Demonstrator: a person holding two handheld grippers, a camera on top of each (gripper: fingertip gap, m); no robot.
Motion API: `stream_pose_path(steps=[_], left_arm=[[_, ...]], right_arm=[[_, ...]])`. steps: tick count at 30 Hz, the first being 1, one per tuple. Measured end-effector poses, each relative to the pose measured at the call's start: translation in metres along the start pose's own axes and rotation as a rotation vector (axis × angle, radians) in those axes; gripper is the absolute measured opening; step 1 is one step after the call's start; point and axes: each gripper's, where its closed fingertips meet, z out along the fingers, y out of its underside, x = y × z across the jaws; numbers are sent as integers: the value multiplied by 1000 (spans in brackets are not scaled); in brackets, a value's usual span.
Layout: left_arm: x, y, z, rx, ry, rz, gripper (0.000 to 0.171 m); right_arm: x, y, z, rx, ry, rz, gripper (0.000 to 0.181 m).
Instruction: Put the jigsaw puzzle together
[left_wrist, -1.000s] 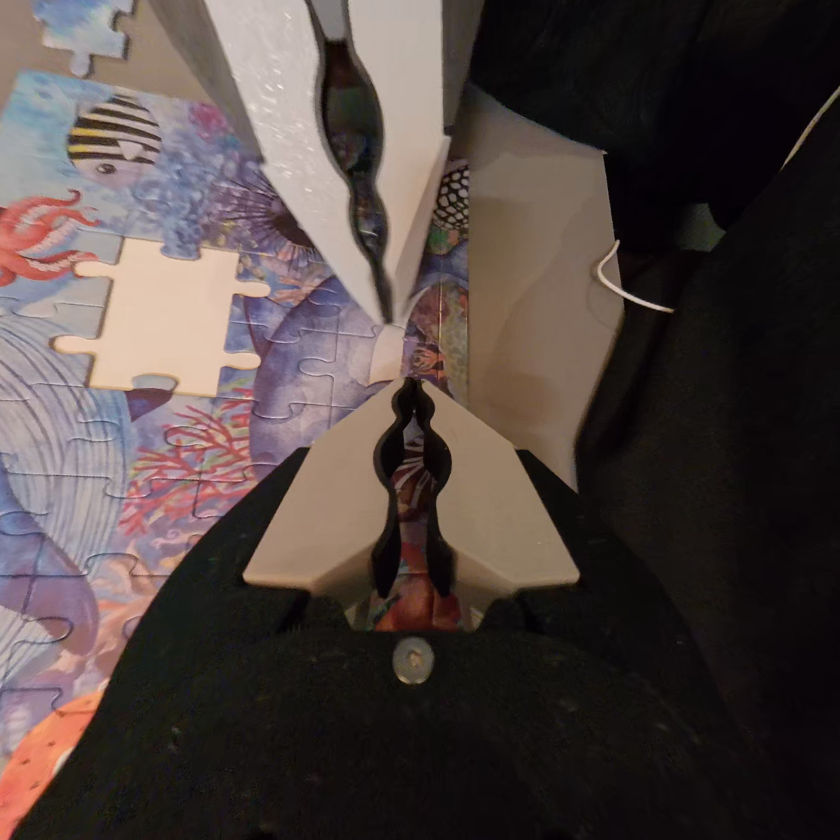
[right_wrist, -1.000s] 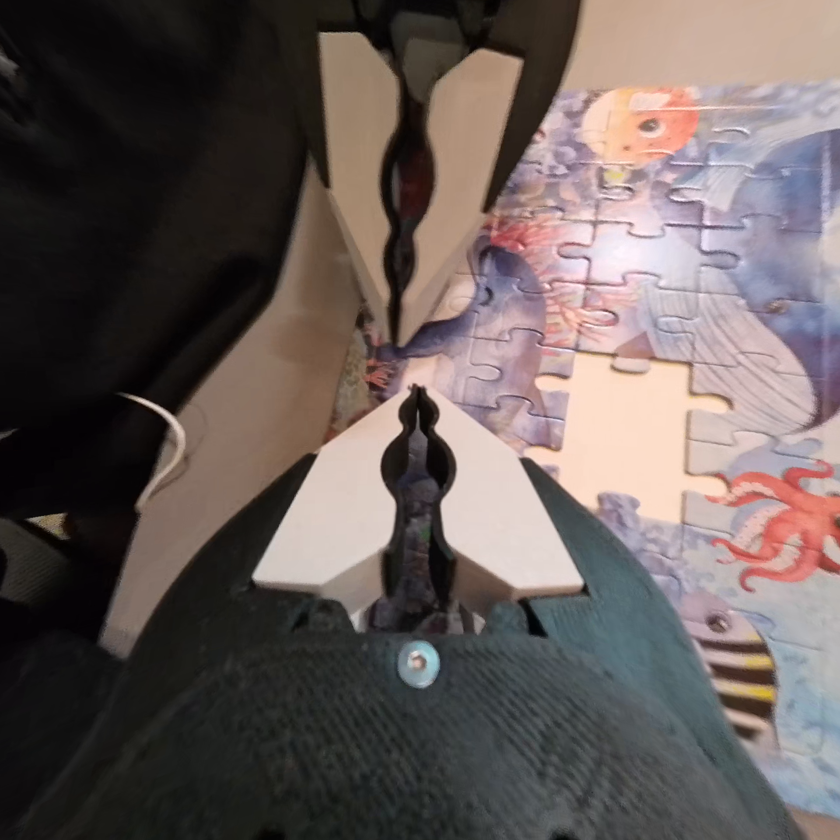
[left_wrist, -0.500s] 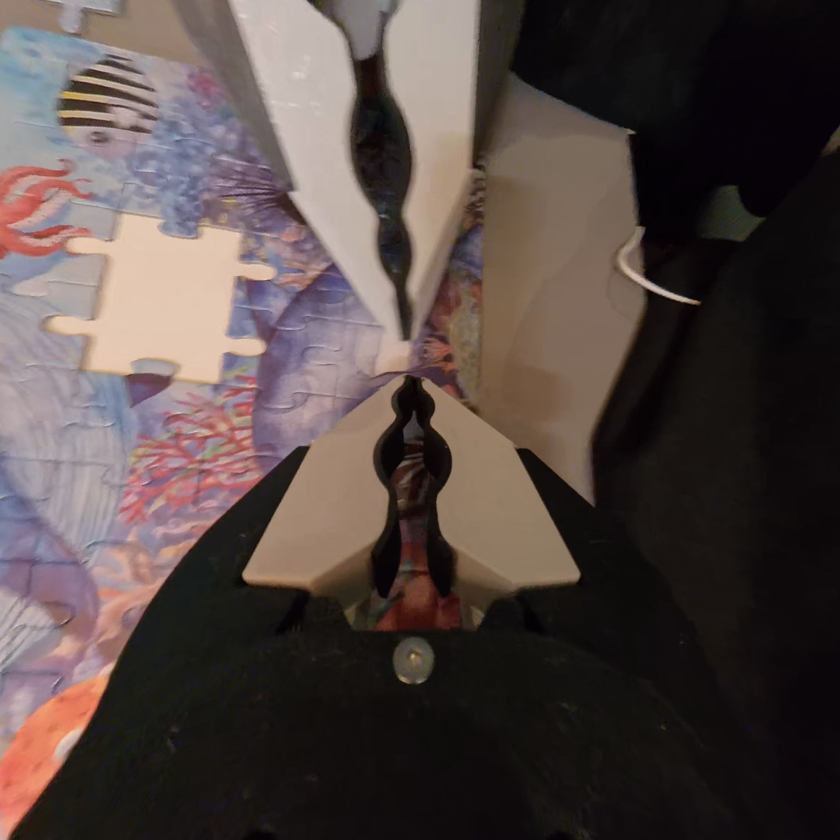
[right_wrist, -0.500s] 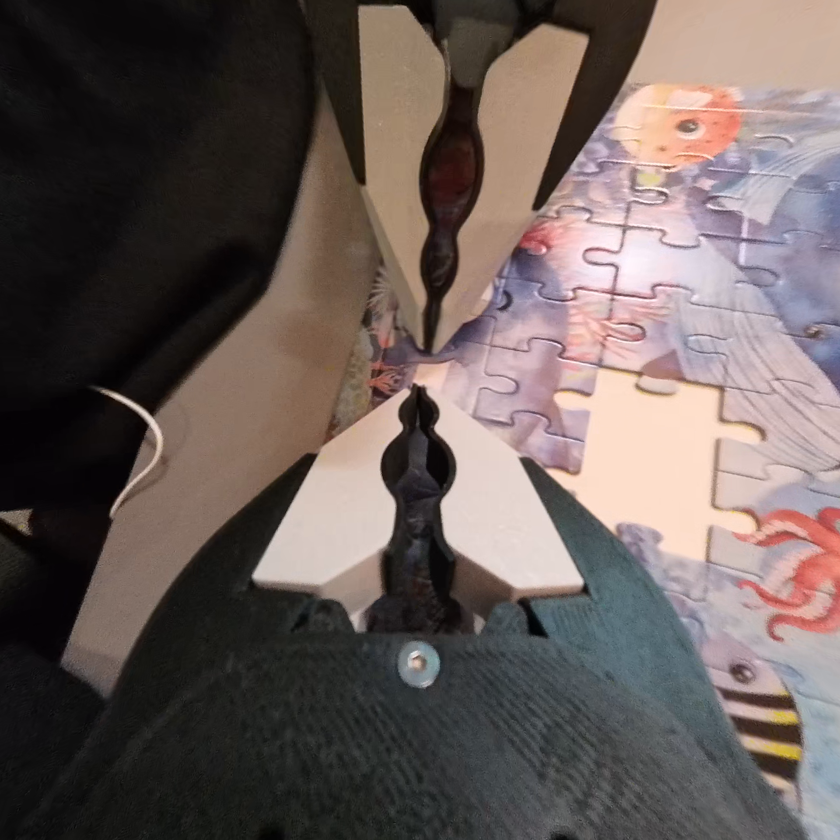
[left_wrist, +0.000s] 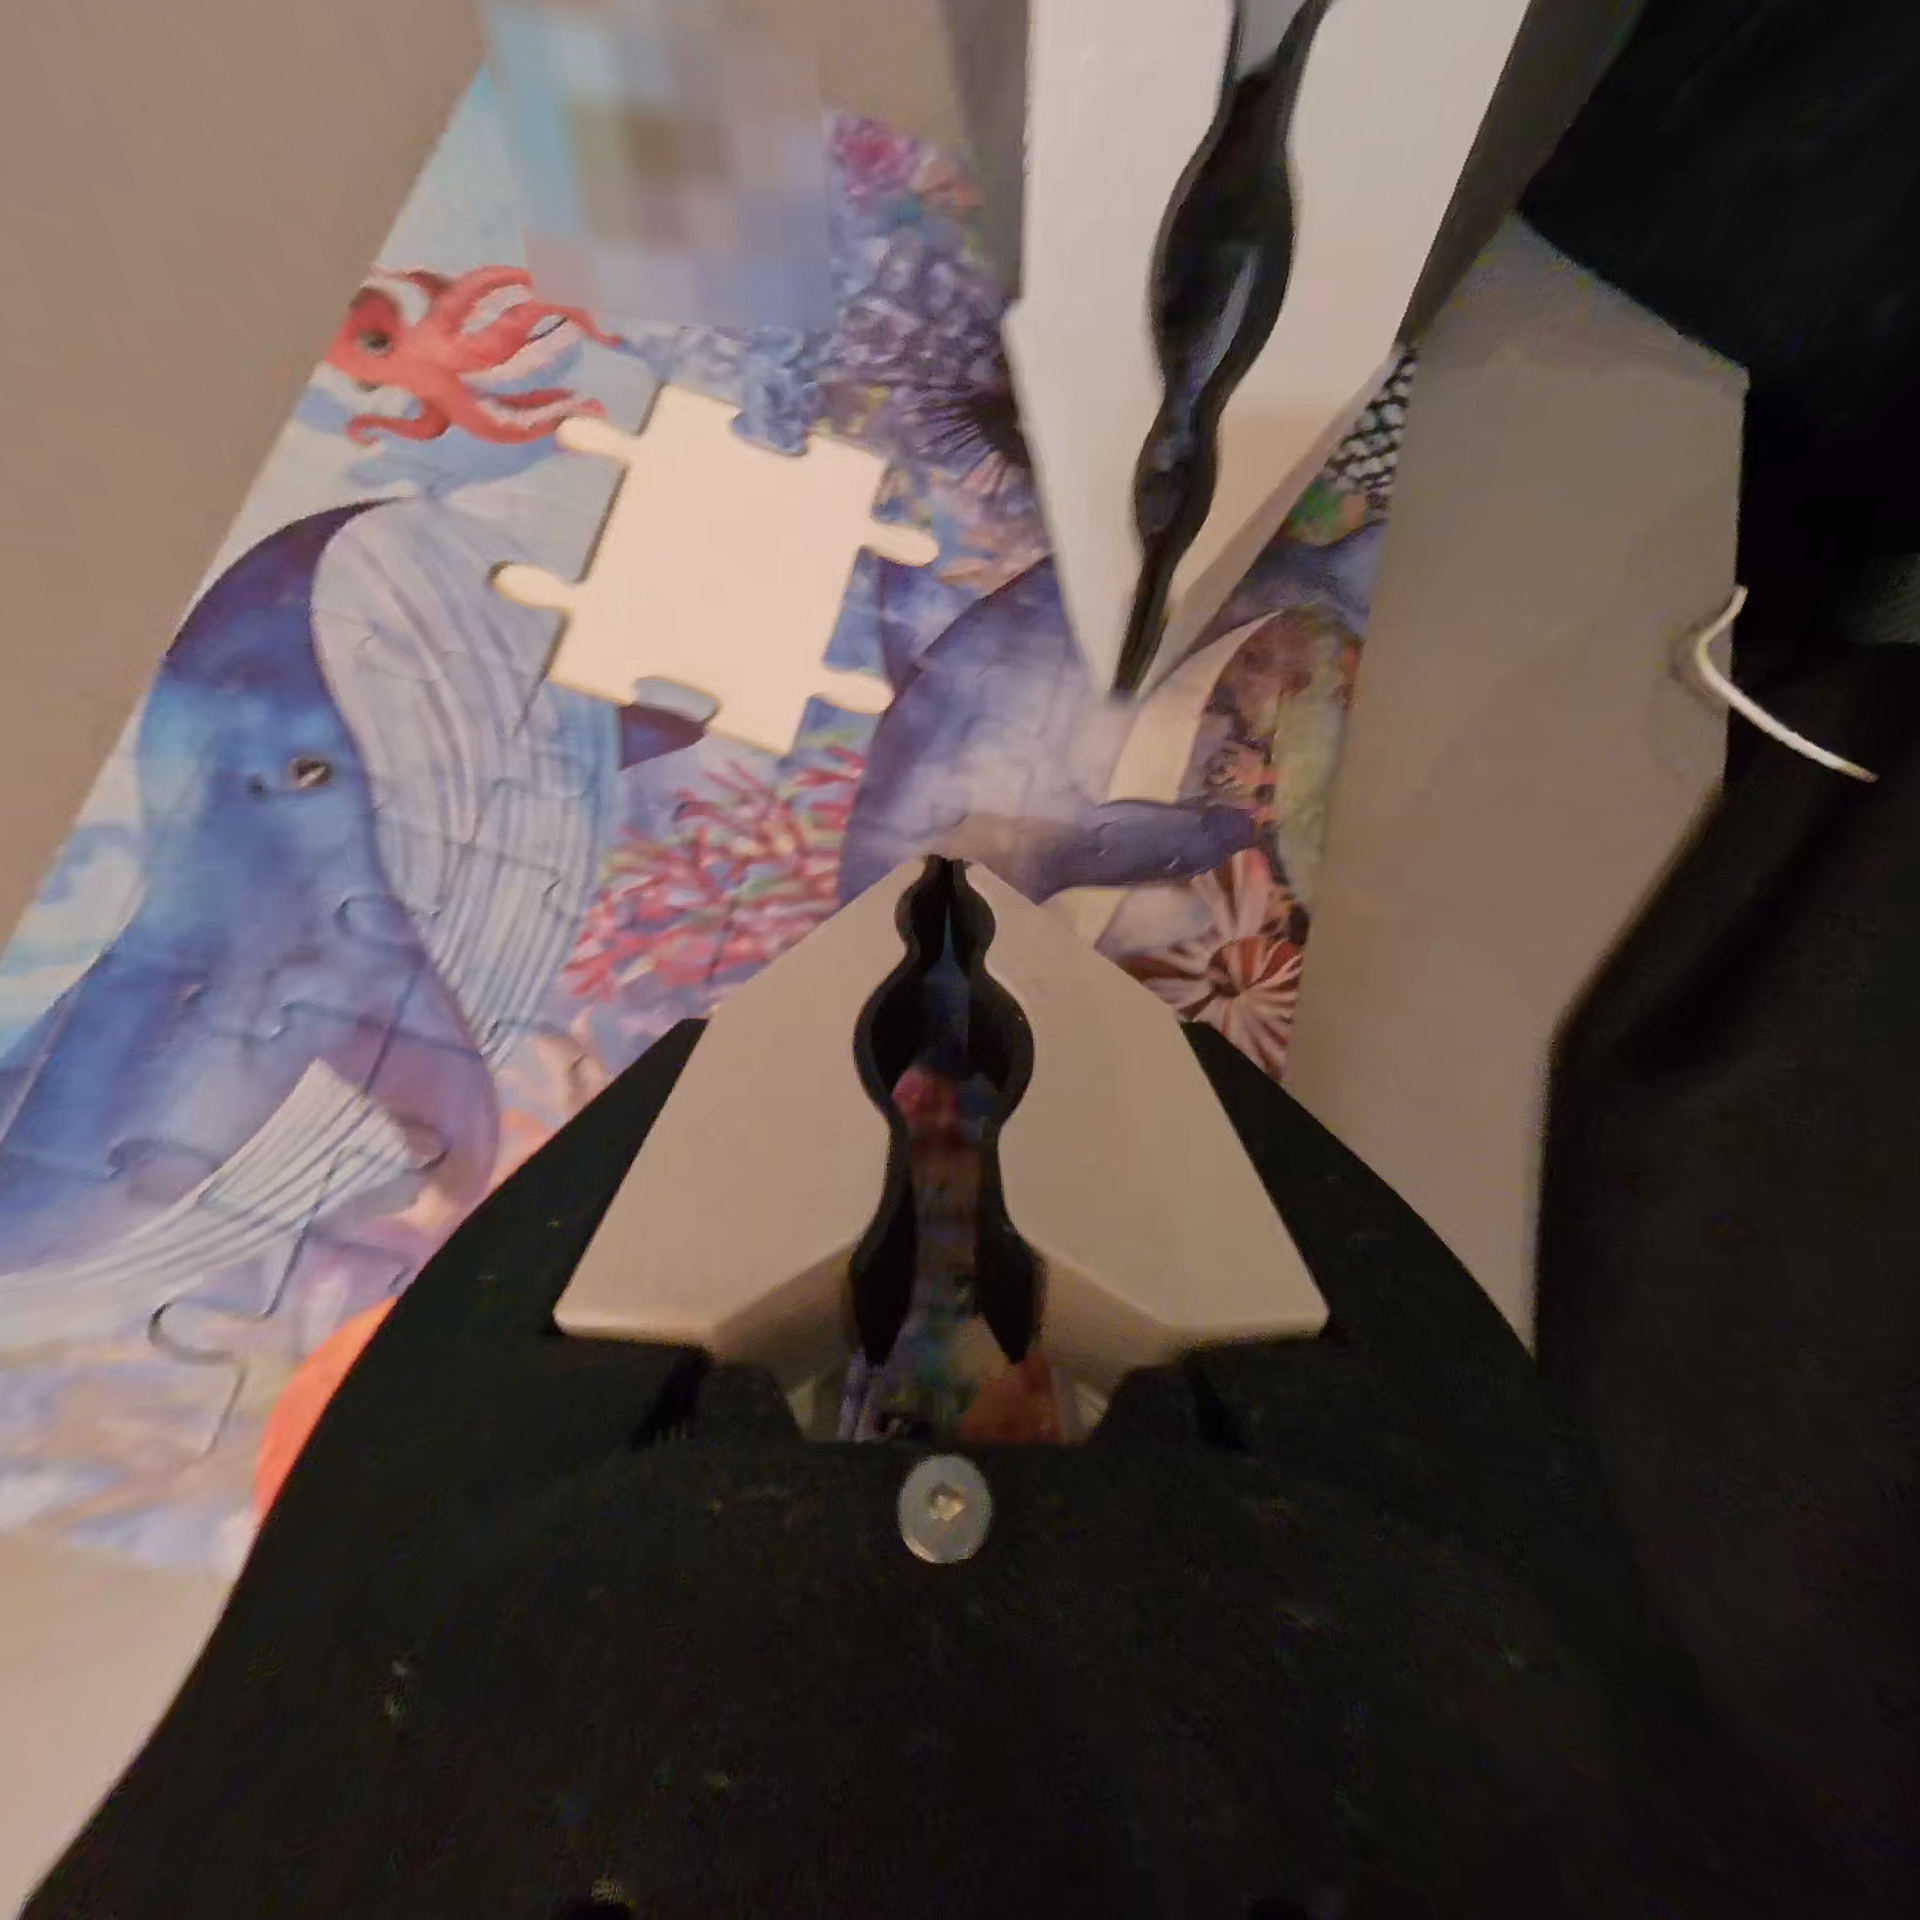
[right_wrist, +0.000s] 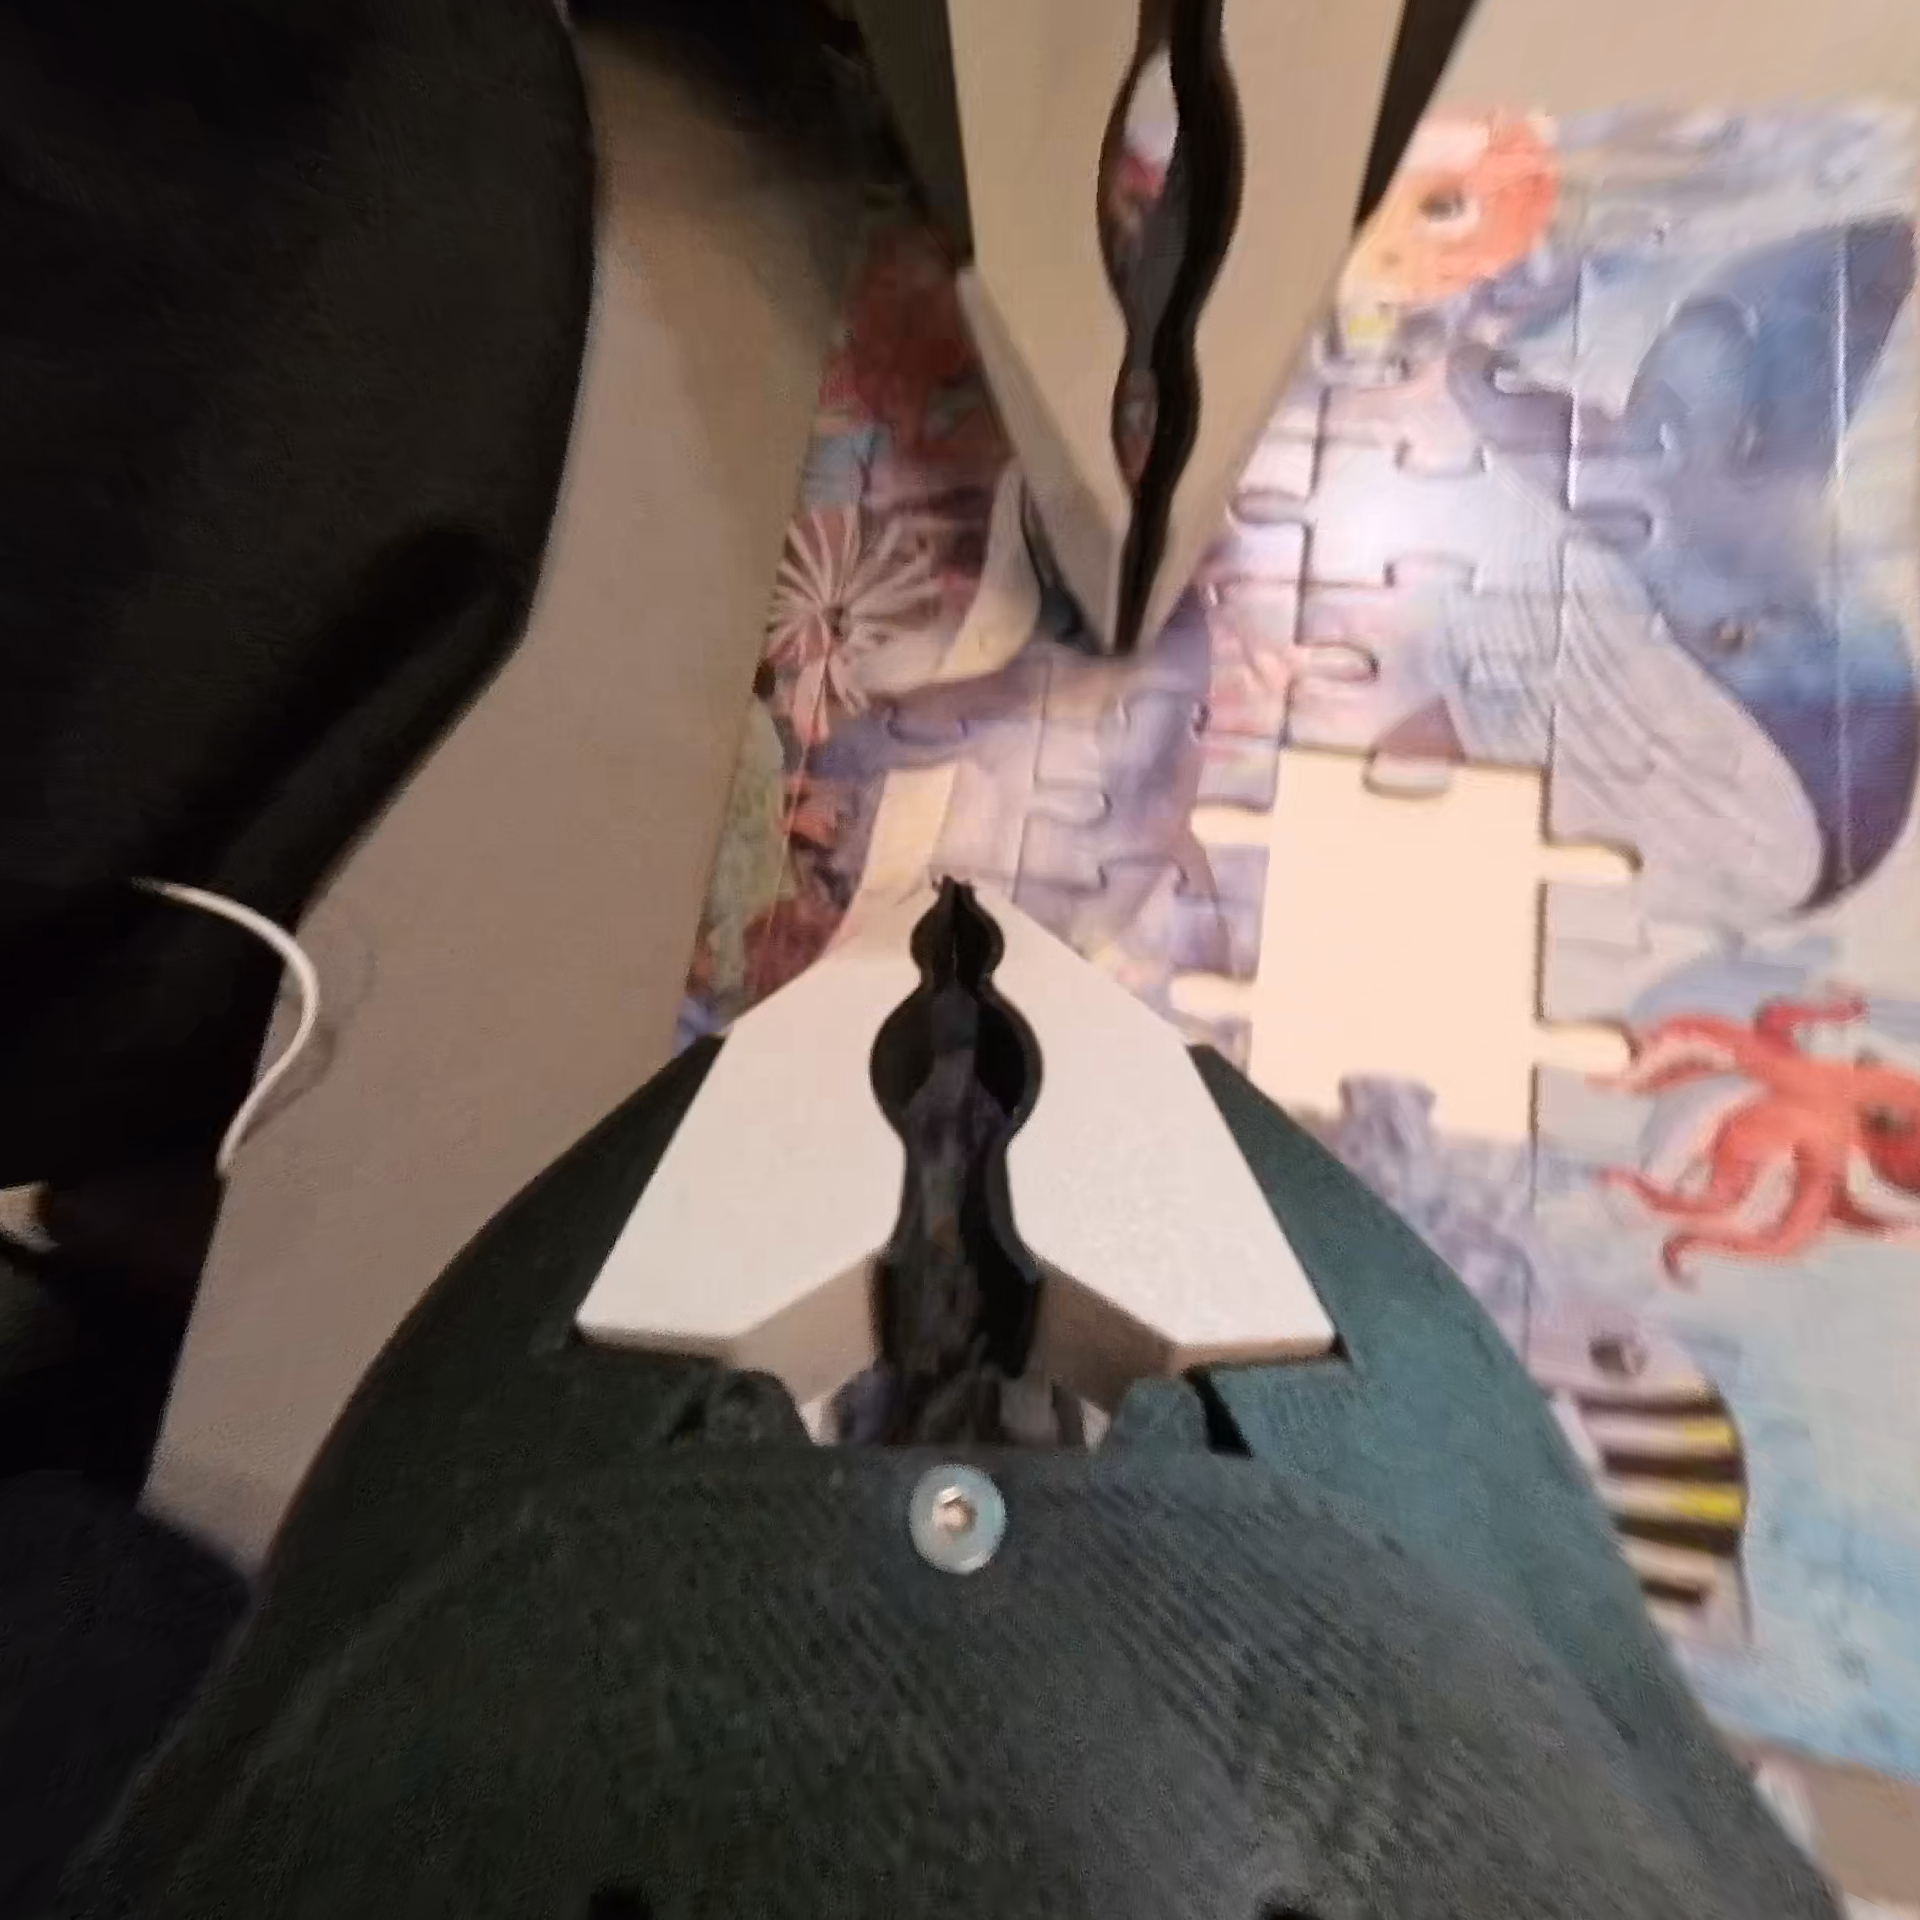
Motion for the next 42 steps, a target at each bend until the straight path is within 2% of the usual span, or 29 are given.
stream_pose_path(steps=[3,5,7,9,11,13,15,18,21,23,25,27,29,32,36,40,42], left_arm=[[-28,9,-15,-3,-63,-63,0],[-39,7,-18,28,-107,-73,0],[-29,-3,-13,77,-64,-85,0],[-14,-12,-6,99,-31,-75,1],[-15,-12,1,70,-102,-40,0],[-18,-9,6,37,-155,-11,0],[-19,-8,5,32,-155,-19,0],[-31,0,-4,23,-163,-96,0],[-56,17,-25,4,-233,-186,0],[-71,32,-43,-9,-307,-204,0],[-76,40,-57,19,-349,-194,0],[-62,34,-62,116,-273,-190,0],[-50,32,-61,152,-222,-207,0],[-45,46,-51,67,-226,-177,0],[-36,43,-47,78,-183,-168,0],[-25,41,-45,88,-104,-185,0],[-12,39,-43,102,-36,-203,0]], right_arm=[[2,16,-19,6,-43,101,0],[9,11,-23,56,-26,139,0],[18,-7,-19,111,43,120,0],[34,-21,-11,119,192,57,0],[42,-25,1,69,298,-9,0],[48,-21,11,10,356,-30,0],[47,-20,12,13,346,-7,0],[56,-1,-7,0,355,91,0],[63,28,-36,17,417,180,0],[66,39,-56,66,523,200,0],[61,37,-71,149,623,179,0],[53,29,-80,241,694,196,0],[45,29,-82,258,741,275,0],[26,35,-72,226,766,401,0],[6,54,-56,113,793,520,0],[15,56,-57,62,883,512,0],[24,55,-58,71,881,536,0]])
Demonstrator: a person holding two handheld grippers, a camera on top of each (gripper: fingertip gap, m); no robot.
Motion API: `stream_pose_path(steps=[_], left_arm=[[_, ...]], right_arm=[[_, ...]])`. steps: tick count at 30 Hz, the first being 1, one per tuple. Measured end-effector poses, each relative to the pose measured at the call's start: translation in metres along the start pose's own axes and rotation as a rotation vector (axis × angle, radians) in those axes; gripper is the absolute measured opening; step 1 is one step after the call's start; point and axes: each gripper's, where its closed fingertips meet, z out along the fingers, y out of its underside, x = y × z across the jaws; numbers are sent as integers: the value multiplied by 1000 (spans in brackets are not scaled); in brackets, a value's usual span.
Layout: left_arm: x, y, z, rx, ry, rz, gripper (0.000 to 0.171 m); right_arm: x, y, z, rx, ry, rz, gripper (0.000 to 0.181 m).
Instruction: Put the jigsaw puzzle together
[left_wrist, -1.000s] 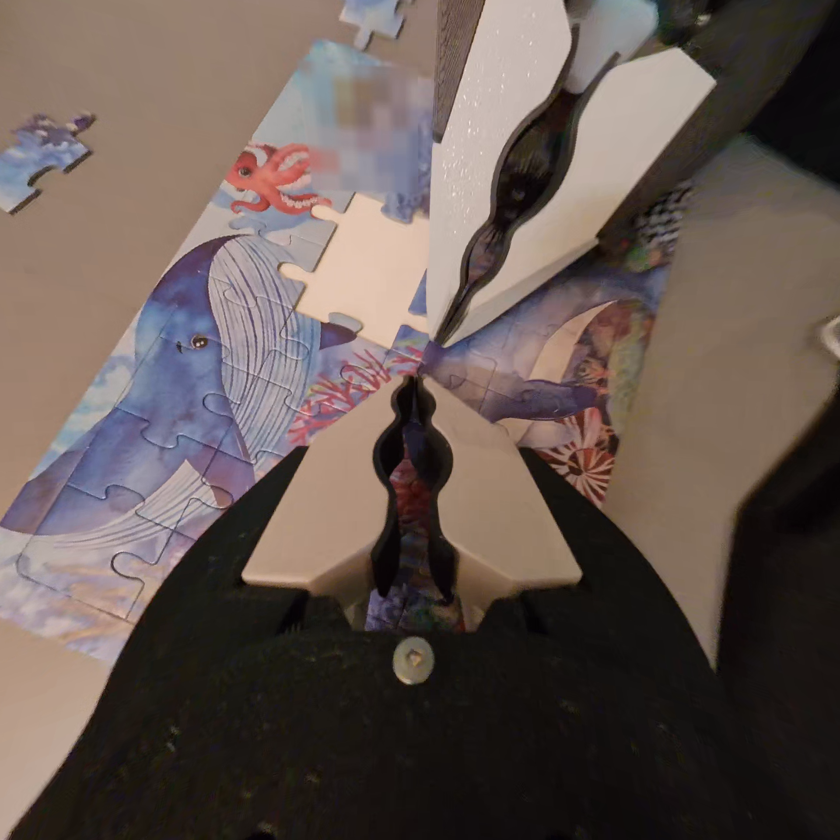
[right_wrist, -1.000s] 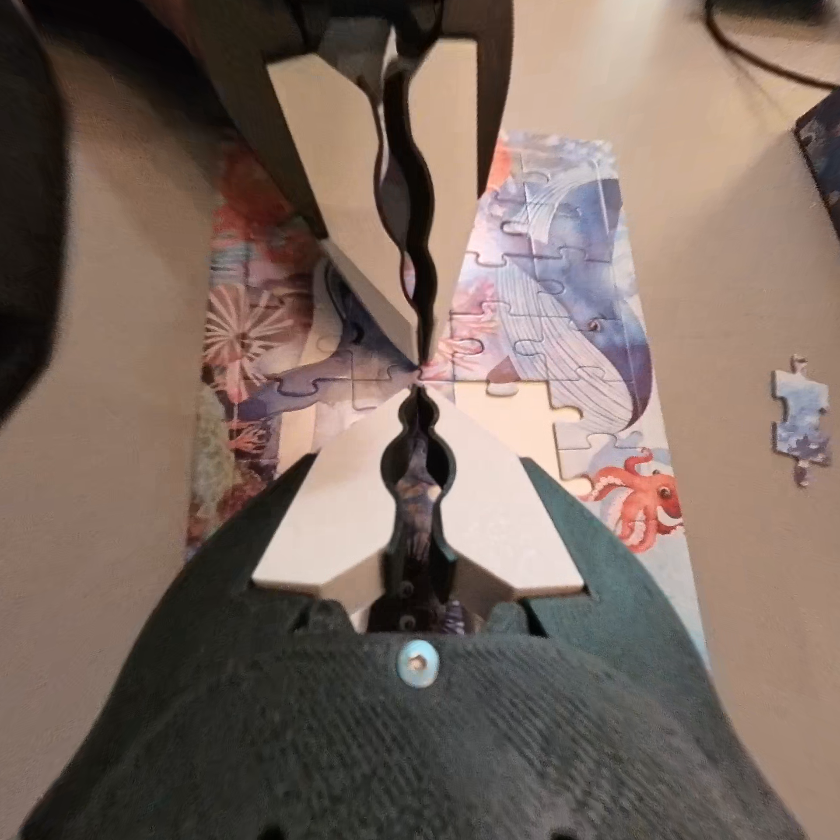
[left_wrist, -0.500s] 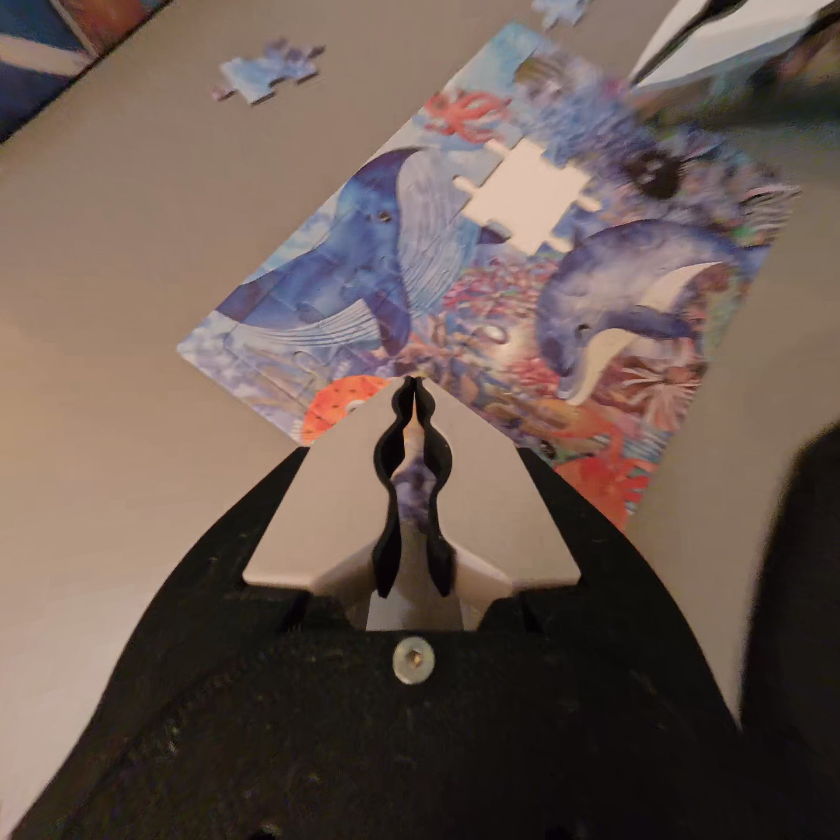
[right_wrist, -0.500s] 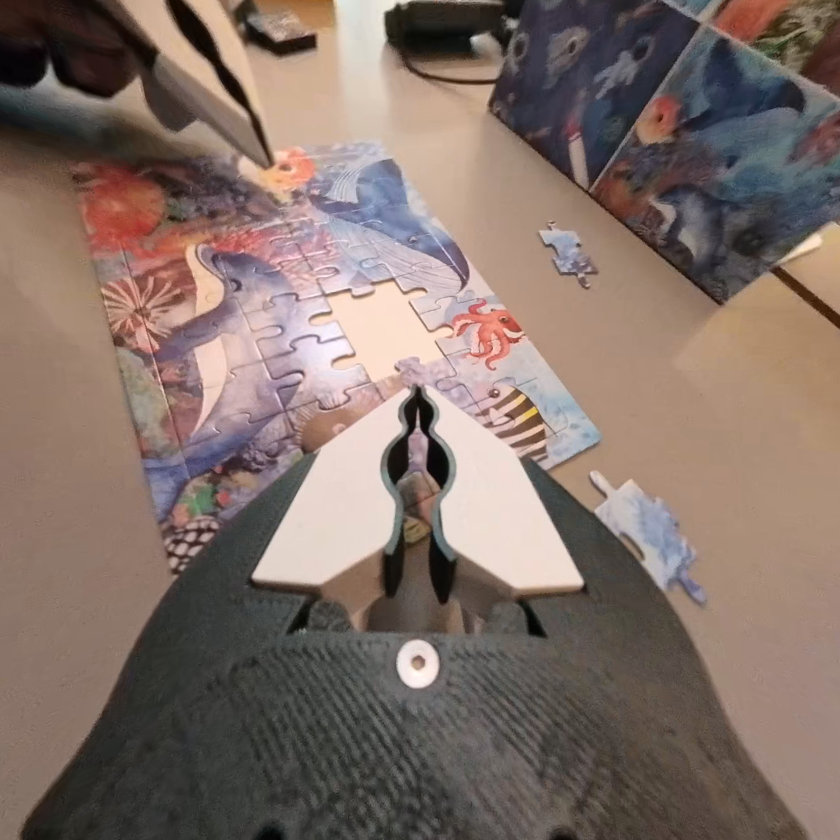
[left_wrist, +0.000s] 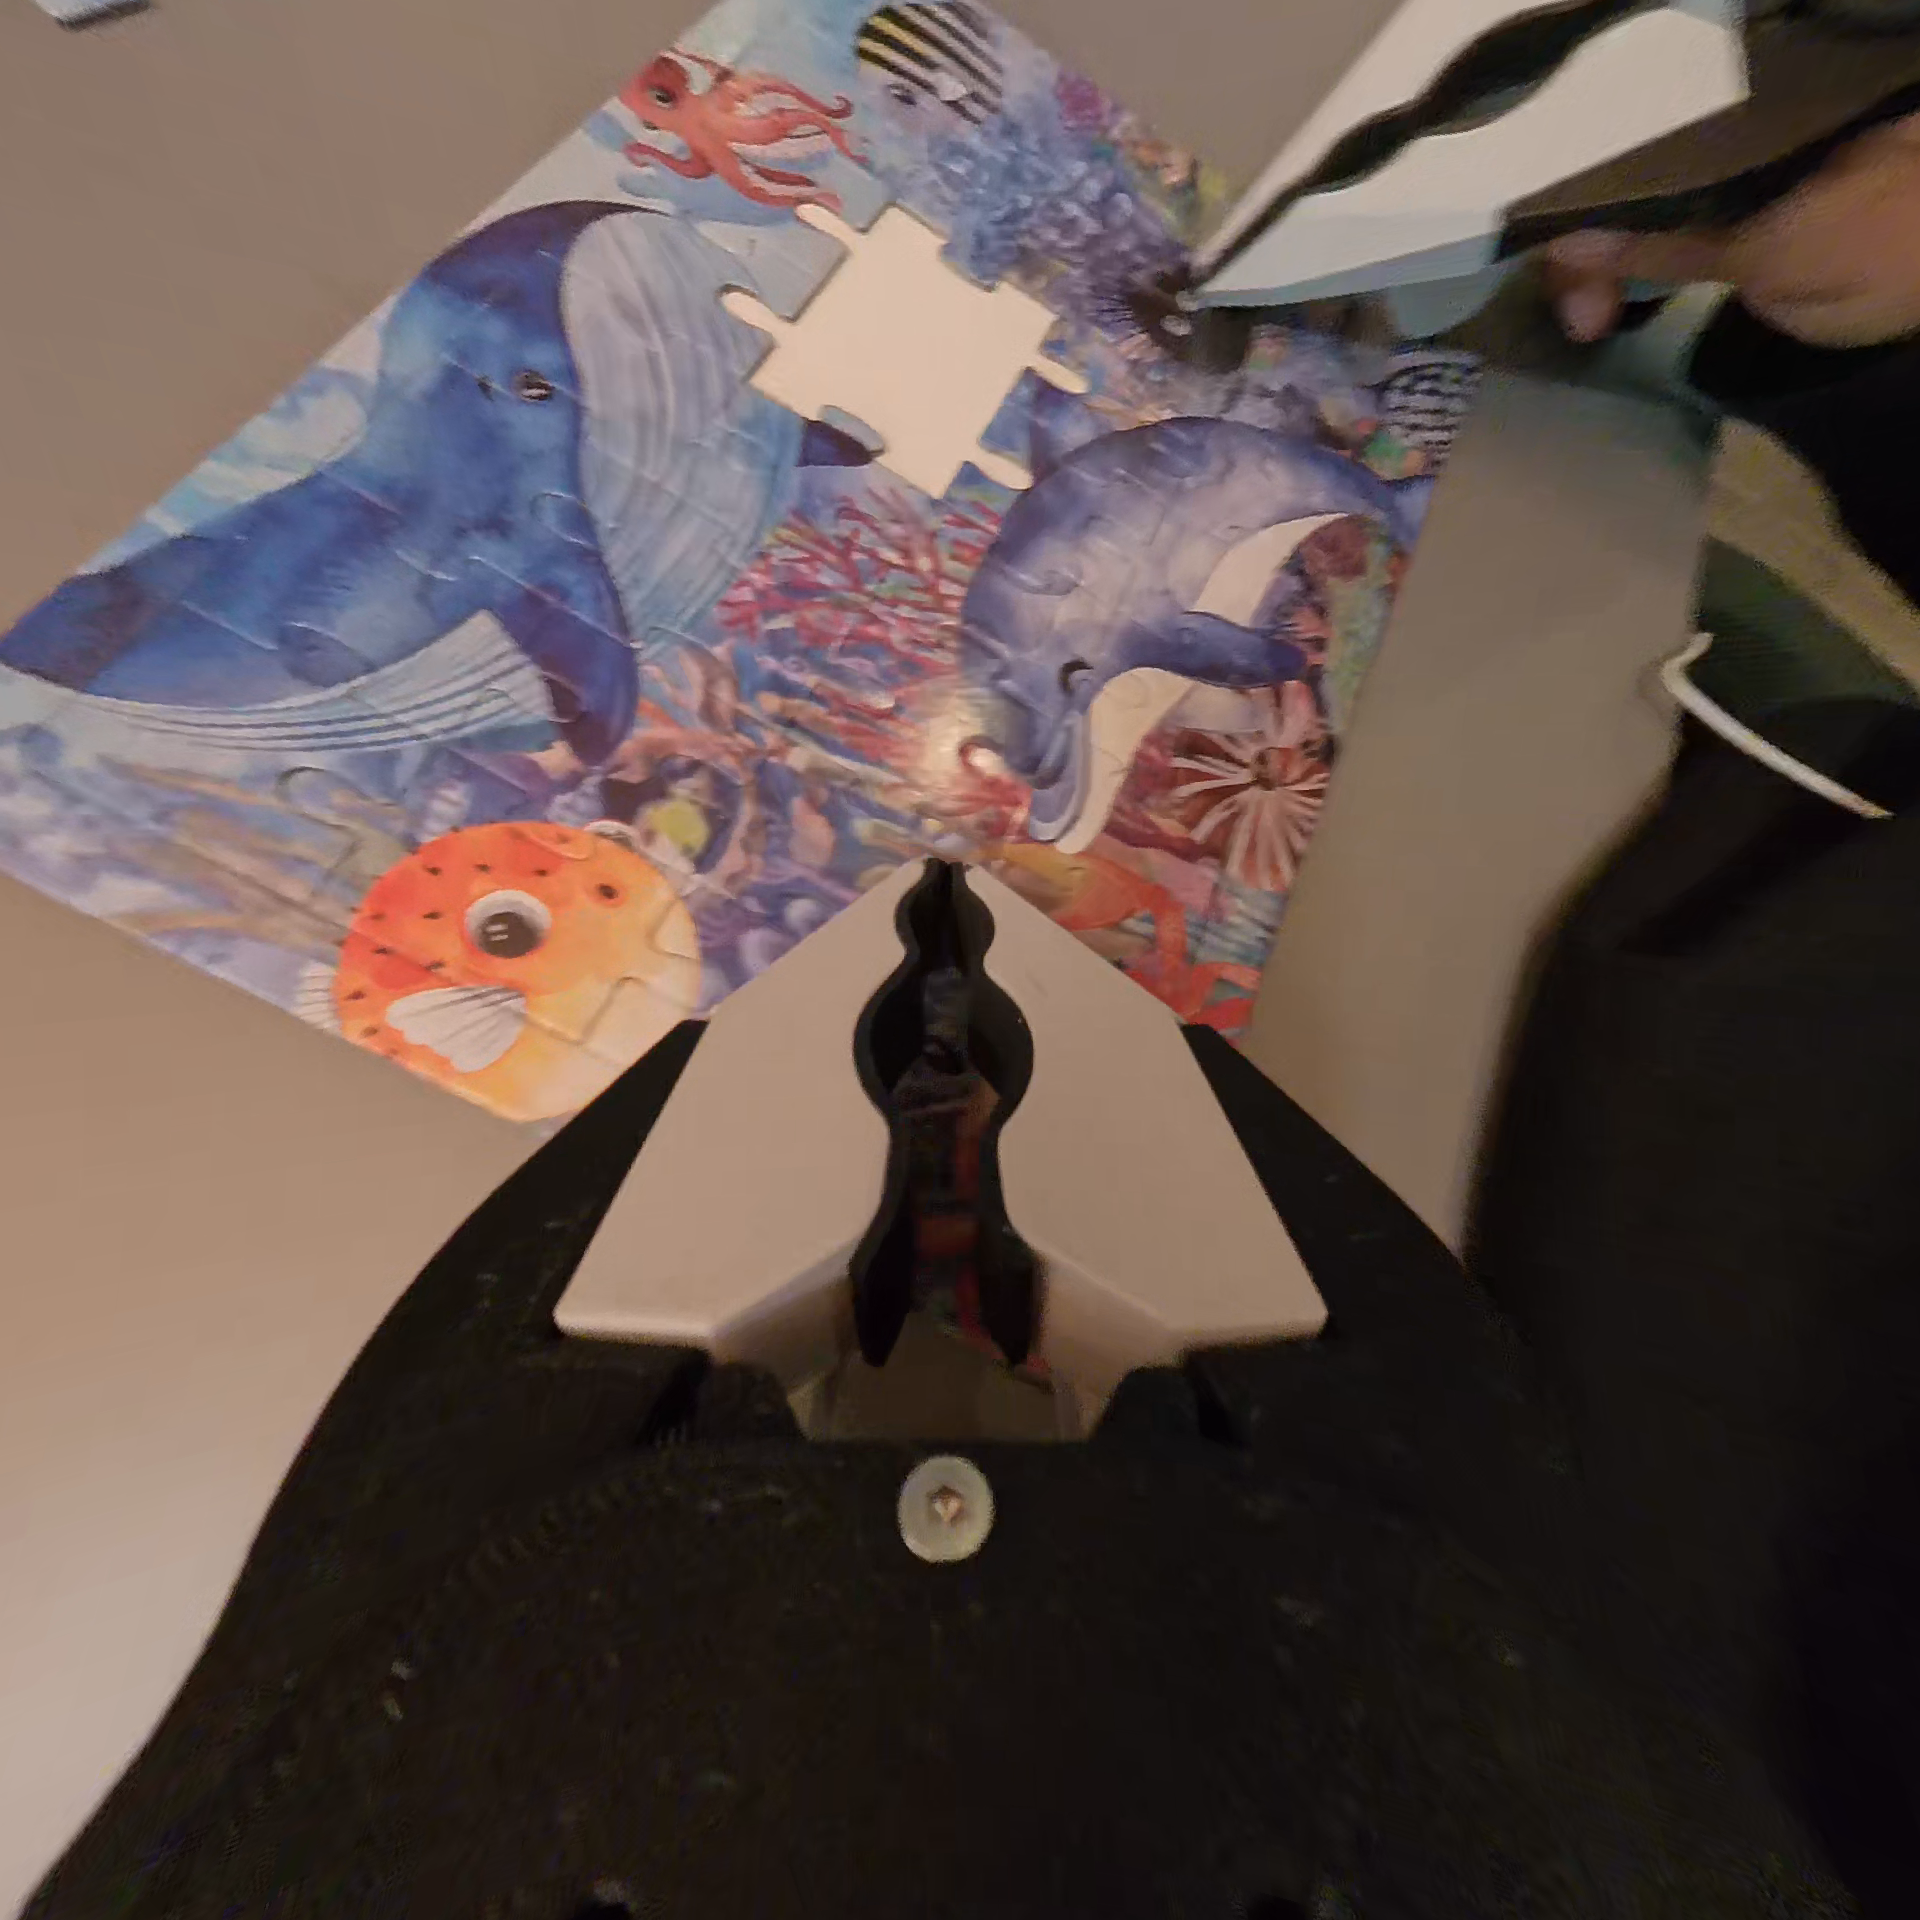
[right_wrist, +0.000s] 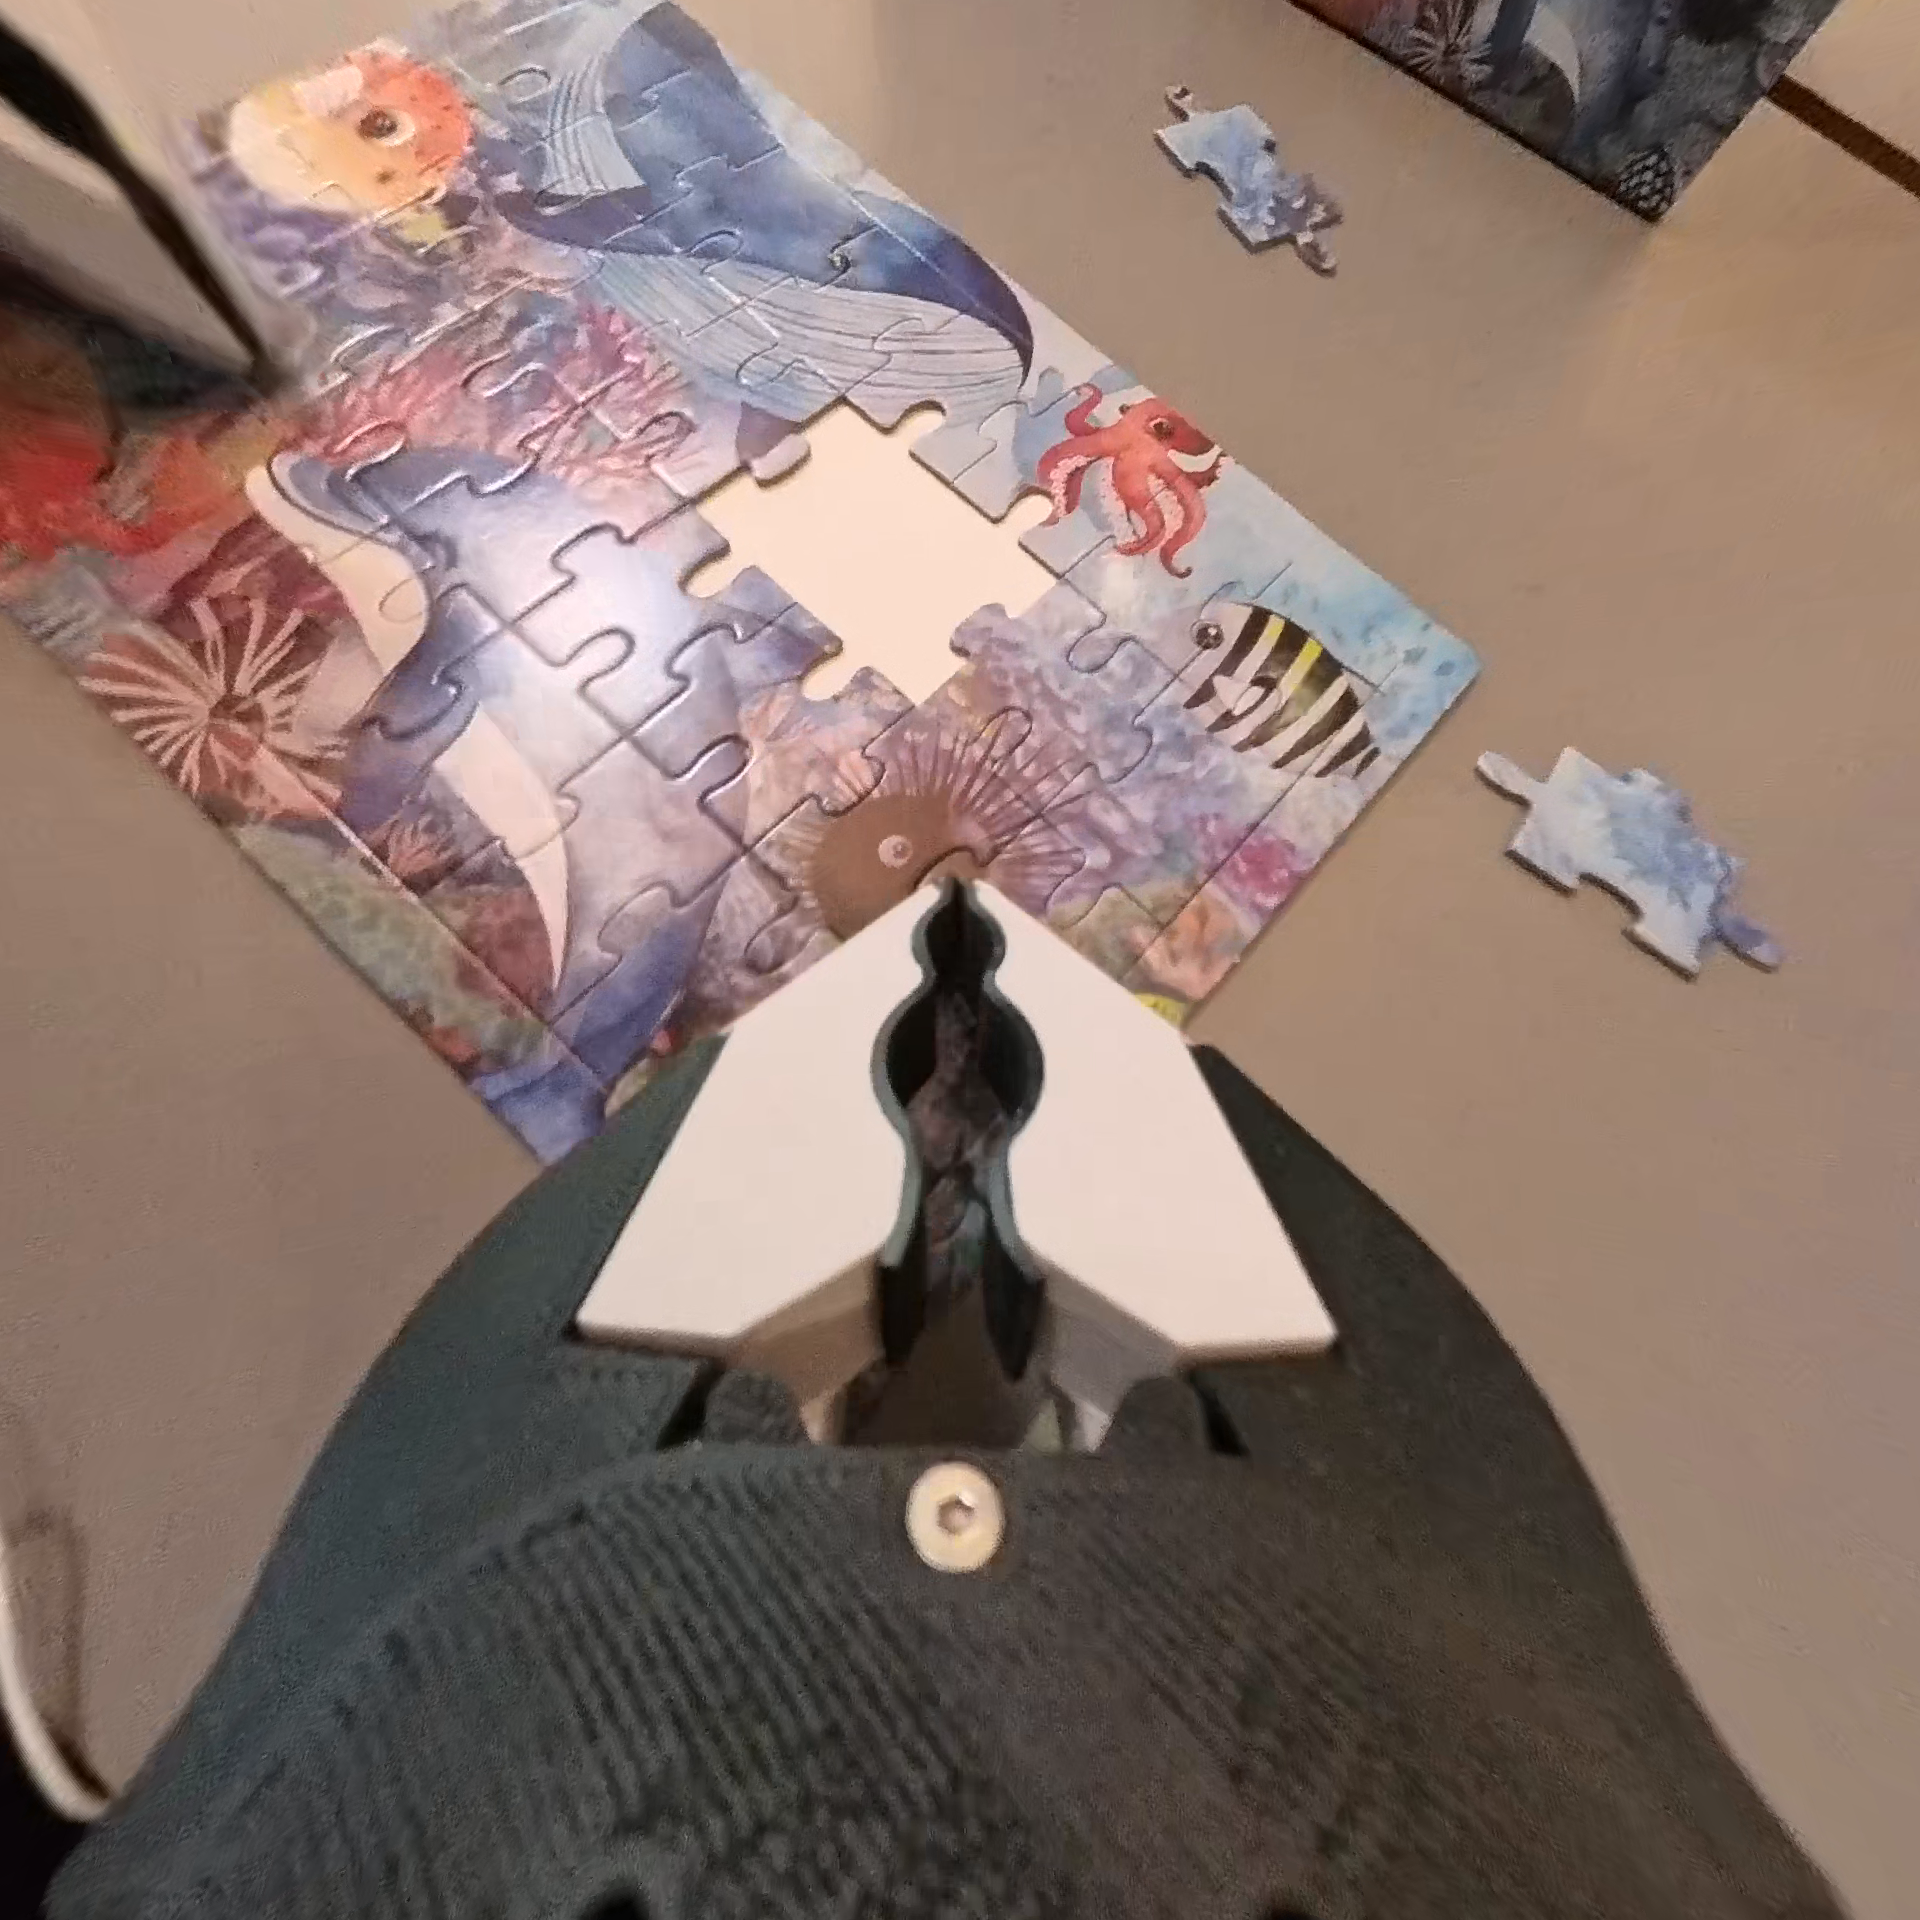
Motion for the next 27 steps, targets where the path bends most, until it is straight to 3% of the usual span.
stream_pose_path(steps=[4,8,11,15,19,21,24,27], left_arm=[[31,-8,-1,71,129,-5,0],[13,-22,-19,199,-16,69,0],[1,-23,-27,229,-41,37,0],[-6,-13,-26,180,-41,-28,0],[-15,1,-17,59,-145,38,0],[-13,10,-11,-12,-160,76,0],[-12,10,-10,-14,-164,92,0],[-11,11,-11,-9,-112,31,0]], right_arm=[[18,-8,14,-5,-17,46,0],[25,-15,12,-51,107,44,0],[5,-42,0,37,242,78,0],[-60,-43,13,-68,272,134,0],[-156,-94,46,90,-7,288,0],[-173,-89,64,18,-3,241,0],[-155,-78,64,-30,152,203,0],[-86,-39,31,-109,447,224,0]])
